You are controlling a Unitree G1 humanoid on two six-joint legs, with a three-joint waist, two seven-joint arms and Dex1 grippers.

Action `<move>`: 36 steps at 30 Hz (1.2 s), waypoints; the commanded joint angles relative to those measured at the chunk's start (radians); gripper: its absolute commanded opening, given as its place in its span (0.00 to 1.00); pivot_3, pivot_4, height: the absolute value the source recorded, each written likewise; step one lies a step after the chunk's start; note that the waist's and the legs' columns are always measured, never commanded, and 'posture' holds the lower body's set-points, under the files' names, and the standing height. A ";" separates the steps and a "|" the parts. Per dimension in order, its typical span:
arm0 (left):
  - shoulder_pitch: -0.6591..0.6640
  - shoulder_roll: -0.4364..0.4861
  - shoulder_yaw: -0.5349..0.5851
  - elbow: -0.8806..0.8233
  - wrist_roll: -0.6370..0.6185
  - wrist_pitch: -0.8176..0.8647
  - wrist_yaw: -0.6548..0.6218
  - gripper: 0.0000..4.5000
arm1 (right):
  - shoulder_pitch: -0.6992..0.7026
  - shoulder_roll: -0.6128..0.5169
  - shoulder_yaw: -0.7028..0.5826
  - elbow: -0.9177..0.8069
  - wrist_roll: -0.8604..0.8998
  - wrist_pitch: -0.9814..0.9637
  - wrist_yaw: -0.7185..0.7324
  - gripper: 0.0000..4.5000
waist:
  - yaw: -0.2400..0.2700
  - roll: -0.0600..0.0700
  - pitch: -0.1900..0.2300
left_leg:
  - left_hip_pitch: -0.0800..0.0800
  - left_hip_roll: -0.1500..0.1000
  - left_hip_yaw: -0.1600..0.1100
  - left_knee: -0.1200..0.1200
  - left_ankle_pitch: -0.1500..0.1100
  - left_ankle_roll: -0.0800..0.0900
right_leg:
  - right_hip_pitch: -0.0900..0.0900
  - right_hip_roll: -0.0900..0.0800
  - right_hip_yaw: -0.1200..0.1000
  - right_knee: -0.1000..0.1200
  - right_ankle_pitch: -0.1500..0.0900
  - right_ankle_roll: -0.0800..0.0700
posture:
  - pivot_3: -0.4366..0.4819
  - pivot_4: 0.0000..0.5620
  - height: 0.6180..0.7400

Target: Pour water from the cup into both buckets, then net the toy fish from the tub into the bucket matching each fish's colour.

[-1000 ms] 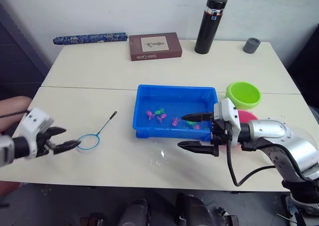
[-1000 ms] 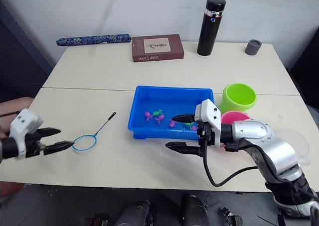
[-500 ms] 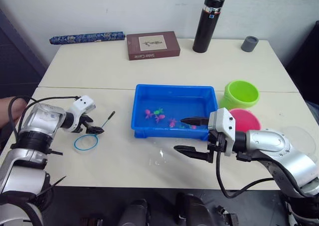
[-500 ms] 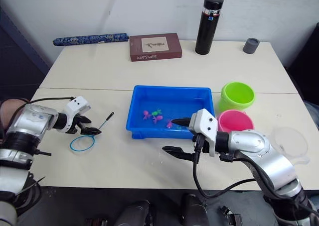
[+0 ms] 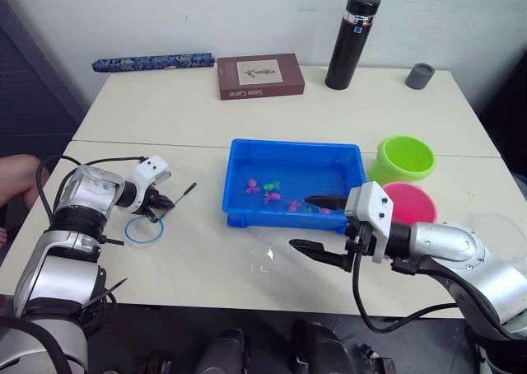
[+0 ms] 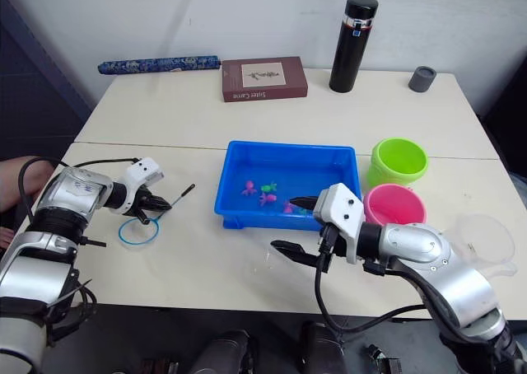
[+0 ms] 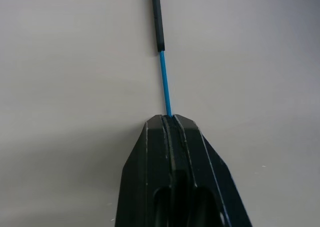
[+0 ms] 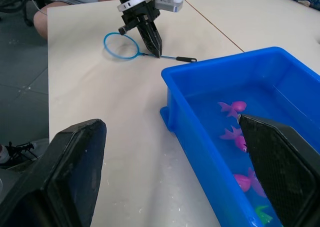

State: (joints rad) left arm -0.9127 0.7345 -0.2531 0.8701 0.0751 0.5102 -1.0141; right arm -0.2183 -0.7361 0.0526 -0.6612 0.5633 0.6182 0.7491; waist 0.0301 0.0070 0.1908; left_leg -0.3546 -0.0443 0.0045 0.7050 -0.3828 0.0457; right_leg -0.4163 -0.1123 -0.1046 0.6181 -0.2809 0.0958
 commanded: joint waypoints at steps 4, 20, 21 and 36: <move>-0.008 0.130 0.071 -0.352 -0.127 -0.045 -0.324 0.00 | -0.014 -0.075 -0.116 -0.047 0.074 0.044 0.038 1.00 | -0.007 -0.003 0.002 | -0.002 0.002 -0.002 0.001 0.000 0.000 | -0.001 0.000 0.001 -0.001 0.000 0.000 | 0.48 0.27 1.00; 0.025 0.010 -0.059 -0.890 -0.213 -0.099 -0.406 0.00 | -0.256 -0.091 -0.013 0.056 0.133 0.166 0.084 1.00 | -0.006 -0.001 0.002 | -0.005 0.002 -0.009 0.009 -0.001 0.001 | 0.005 -0.001 -0.001 -0.004 0.001 0.001 | 0.48 0.27 1.00; 0.019 -0.004 -0.069 -0.889 -0.209 -0.107 -0.405 0.00 | -0.266 -0.087 -0.001 0.064 0.130 0.168 0.085 1.00 | -0.007 -0.001 0.002 | -0.005 0.002 -0.009 0.009 -0.001 0.001 | 0.004 -0.001 -0.001 -0.004 0.001 0.001 | 0.48 0.27 1.00; -0.022 -0.091 -0.109 -0.815 -0.172 -0.226 -0.404 0.00 | -0.360 -0.051 0.132 0.135 0.018 0.184 0.094 0.76 | -0.004 -0.001 0.002 | -0.006 0.001 -0.010 0.011 -0.001 0.001 | 0.004 0.000 -0.002 -0.004 0.001 0.001 | 0.48 0.27 1.00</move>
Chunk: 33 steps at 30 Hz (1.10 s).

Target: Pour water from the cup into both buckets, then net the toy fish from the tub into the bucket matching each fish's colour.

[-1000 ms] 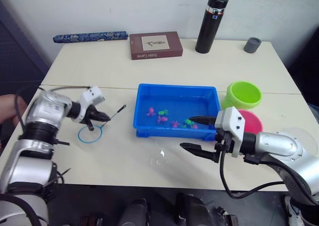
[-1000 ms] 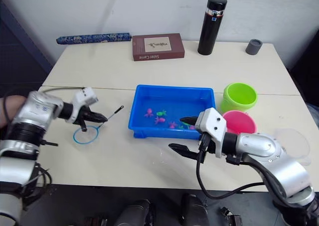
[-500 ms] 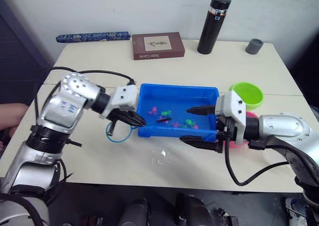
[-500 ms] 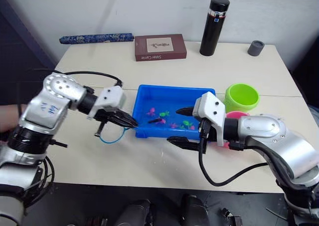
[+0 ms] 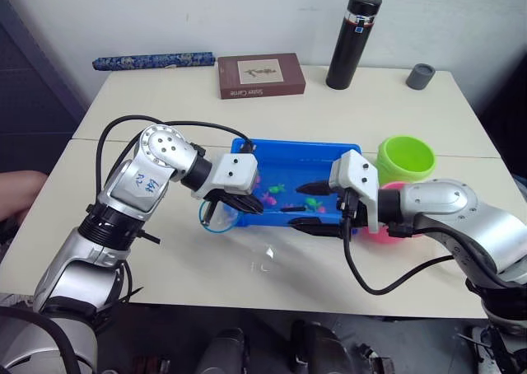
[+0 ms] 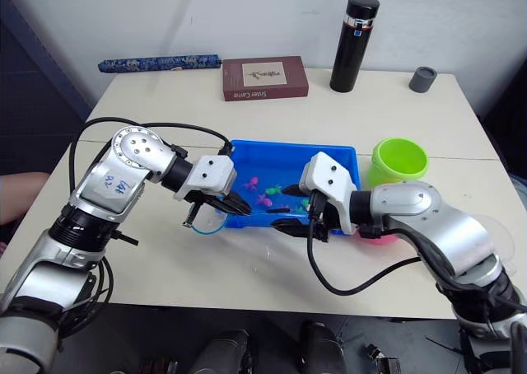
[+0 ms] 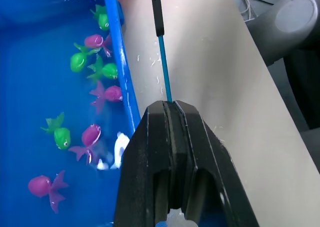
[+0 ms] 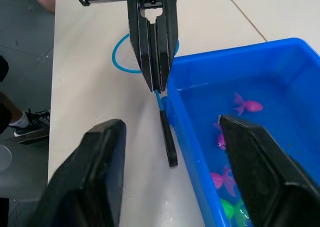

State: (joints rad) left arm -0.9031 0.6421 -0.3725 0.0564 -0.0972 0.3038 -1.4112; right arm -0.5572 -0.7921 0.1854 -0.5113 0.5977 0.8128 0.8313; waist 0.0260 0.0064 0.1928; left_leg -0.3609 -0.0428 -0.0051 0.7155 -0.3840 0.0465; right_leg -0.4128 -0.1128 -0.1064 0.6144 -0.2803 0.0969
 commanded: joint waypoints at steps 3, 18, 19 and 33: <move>-0.033 -0.002 0.010 0.000 0.003 -0.024 -0.007 0.00 | -0.026 0.012 0.008 -0.012 -0.028 -0.008 0.017 0.76 | -0.001 0.000 0.000 | 0.000 0.000 0.000 0.000 0.000 0.000 | 0.000 0.000 0.000 0.000 0.000 0.000 | 0.48 0.27 1.00; -0.018 -0.009 0.012 -0.028 -0.001 -0.023 0.001 0.00 | -0.027 0.029 0.036 0.009 -0.107 -0.052 0.046 0.02 | -0.001 0.000 0.000 | 0.000 0.000 0.000 0.000 0.000 0.000 | 0.000 0.000 0.000 0.000 0.000 0.000 | 0.48 0.27 1.00; -0.016 -0.009 0.012 -0.028 -0.002 -0.022 0.001 0.00 | -0.025 0.026 0.035 0.006 -0.109 -0.058 0.052 0.02 | -0.001 0.000 0.000 | 0.000 0.000 0.000 0.000 0.000 0.000 | 0.000 0.000 0.000 0.000 0.000 0.000 | 0.48 0.27 1.00; -0.006 -0.017 0.009 -0.024 -0.005 -0.025 0.008 0.00 | -0.015 0.040 0.005 -0.008 -0.108 -0.061 0.057 0.02 | -0.001 0.000 0.000 | 0.000 0.000 0.000 0.000 0.000 0.000 | 0.000 0.000 0.000 0.000 0.000 0.000 | 0.48 0.27 1.00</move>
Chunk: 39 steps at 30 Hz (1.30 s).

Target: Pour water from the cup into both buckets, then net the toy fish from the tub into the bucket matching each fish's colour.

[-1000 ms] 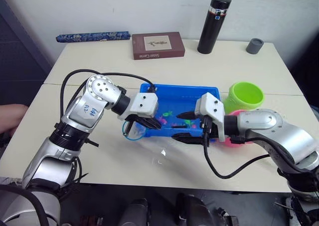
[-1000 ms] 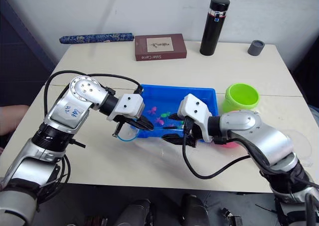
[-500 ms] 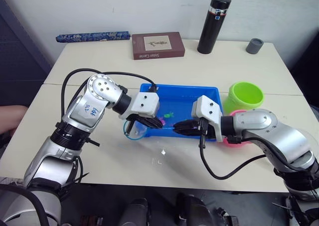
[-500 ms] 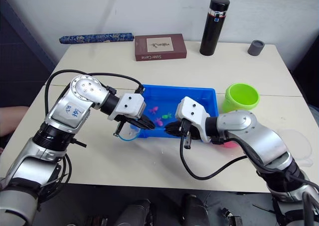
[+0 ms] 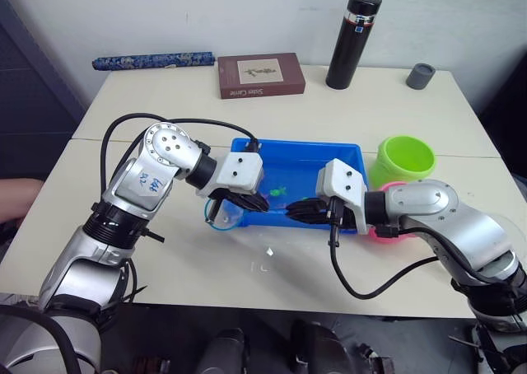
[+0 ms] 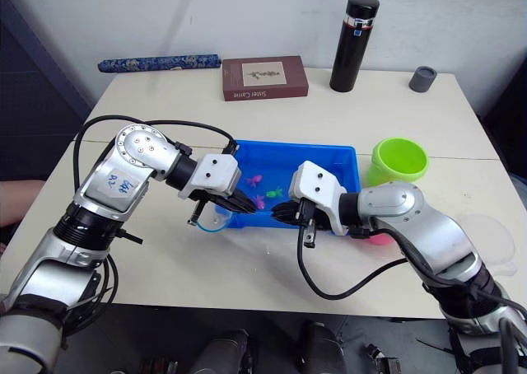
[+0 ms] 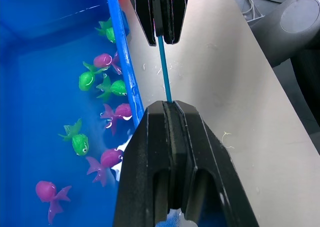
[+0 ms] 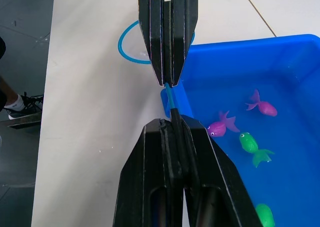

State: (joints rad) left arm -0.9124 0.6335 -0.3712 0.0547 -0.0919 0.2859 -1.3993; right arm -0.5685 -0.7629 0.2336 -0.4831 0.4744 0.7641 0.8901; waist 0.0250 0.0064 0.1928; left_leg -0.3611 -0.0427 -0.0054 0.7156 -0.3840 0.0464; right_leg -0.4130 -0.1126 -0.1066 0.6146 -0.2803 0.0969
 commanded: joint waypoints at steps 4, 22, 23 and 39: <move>0.008 -0.025 0.025 -0.016 -0.033 0.027 0.013 0.15 | -0.004 0.013 -0.058 -0.045 0.035 0.001 0.001 0.00 | 0.000 0.000 0.000 | 0.000 0.000 0.000 0.000 0.000 0.000 | 0.000 0.000 0.000 0.000 0.000 0.000 | 0.48 0.27 1.00; 0.105 0.095 0.268 0.025 -0.240 0.210 0.034 0.99 | 0.160 -0.516 -0.286 0.102 -0.235 -0.327 0.190 0.00 | 0.002 0.001 0.000 | -0.009 -0.001 0.000 0.004 0.000 0.000 | -0.008 -0.001 0.001 0.004 0.000 0.000 | 0.48 0.27 1.00; 0.129 0.082 0.266 0.004 -0.238 0.200 0.056 0.99 | 0.171 -0.529 -0.283 0.116 -0.263 -0.358 0.189 0.00 | 0.001 0.001 0.000 | -0.009 -0.001 0.000 0.004 0.000 0.000 | -0.008 -0.001 0.001 0.004 0.000 0.001 | 0.48 0.27 1.00; 0.225 0.031 0.246 -0.123 -0.261 0.236 0.173 0.99 | 0.242 -0.491 -0.251 0.156 -0.383 -0.493 0.209 0.00 | 0.000 0.001 0.000 | -0.009 -0.001 0.000 0.004 0.000 0.000 | -0.008 -0.001 0.001 0.004 0.000 0.001 | 0.48 0.27 1.00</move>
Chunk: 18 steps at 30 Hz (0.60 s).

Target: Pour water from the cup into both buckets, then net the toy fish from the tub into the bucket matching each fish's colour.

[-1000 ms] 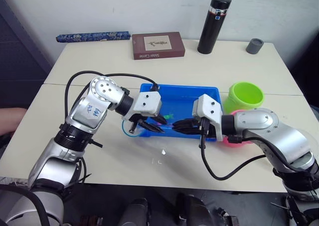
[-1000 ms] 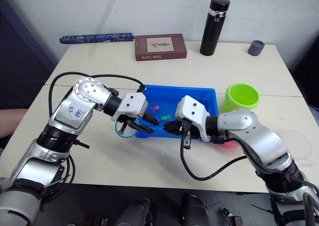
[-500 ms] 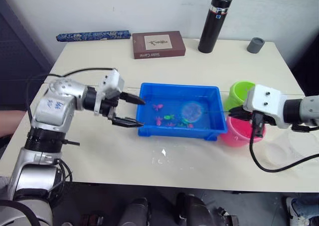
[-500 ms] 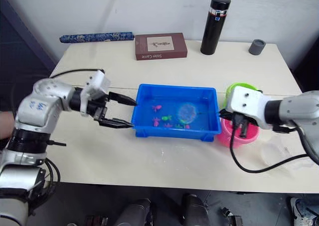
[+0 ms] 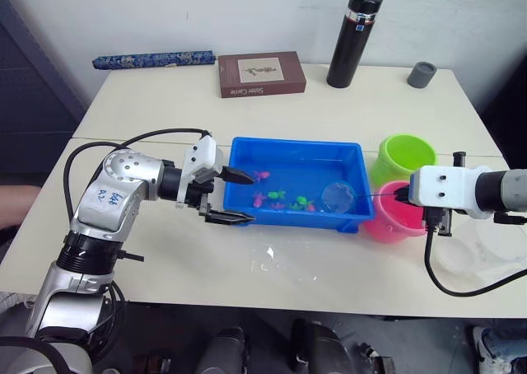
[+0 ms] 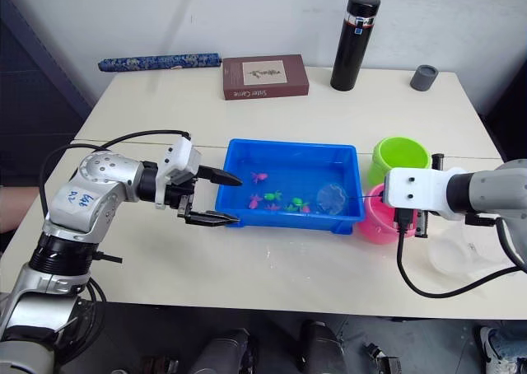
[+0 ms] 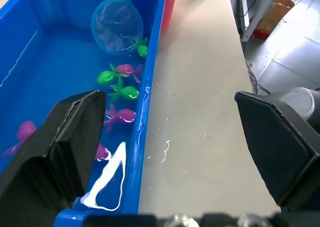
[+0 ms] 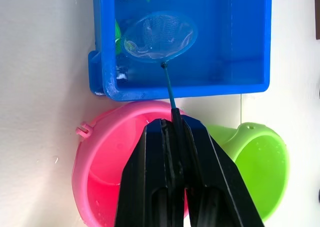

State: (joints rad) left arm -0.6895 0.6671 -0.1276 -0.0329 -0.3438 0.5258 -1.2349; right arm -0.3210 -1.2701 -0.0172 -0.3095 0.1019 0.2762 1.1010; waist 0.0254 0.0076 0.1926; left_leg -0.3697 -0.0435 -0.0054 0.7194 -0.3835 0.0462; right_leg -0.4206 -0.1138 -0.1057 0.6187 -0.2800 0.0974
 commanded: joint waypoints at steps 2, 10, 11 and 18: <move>0.001 -0.005 -0.004 -0.039 -0.010 -0.003 0.012 0.99 | -0.007 0.041 0.016 -0.019 -0.015 0.006 -0.009 0.00 | 0.000 0.000 0.000 | 0.000 0.000 0.000 0.000 0.000 0.000 | 0.000 0.000 0.000 0.000 0.000 0.000 | 0.48 0.27 1.00; 0.013 0.000 -0.013 -0.036 0.003 -0.021 0.025 0.99 | -0.008 0.101 0.017 -0.026 -0.004 0.049 -0.016 0.00 | 0.000 0.000 0.000 | 0.000 0.000 0.000 0.000 0.000 0.000 | 0.000 0.000 0.000 0.000 0.000 0.000 | 0.48 0.27 1.00; 0.014 0.003 -0.012 -0.032 0.005 -0.024 0.024 0.99 | -0.004 0.109 0.011 -0.027 0.006 0.064 -0.019 0.00 | 0.000 0.000 0.000 | 0.000 0.000 0.000 0.000 0.000 0.000 | 0.000 0.000 0.000 0.000 0.000 0.000 | 0.48 0.27 1.00; 0.013 0.004 -0.014 -0.022 0.013 -0.039 0.022 0.99 | 0.007 0.161 -0.024 -0.029 0.062 0.149 -0.040 0.00 | 0.000 0.000 0.000 | 0.000 0.000 0.000 0.000 0.000 0.000 | 0.000 0.000 0.000 0.000 0.000 0.000 | 0.48 0.27 1.00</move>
State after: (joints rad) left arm -0.6739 0.6657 -0.1413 -0.0330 -0.3290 0.5008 -1.2134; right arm -0.3181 -1.1185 0.0000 -0.3117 0.1356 0.4007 1.0697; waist 0.0258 0.0077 0.1926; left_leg -0.3696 -0.0436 -0.0054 0.7195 -0.3835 0.0461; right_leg -0.4206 -0.1135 -0.1058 0.6190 -0.2800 0.0974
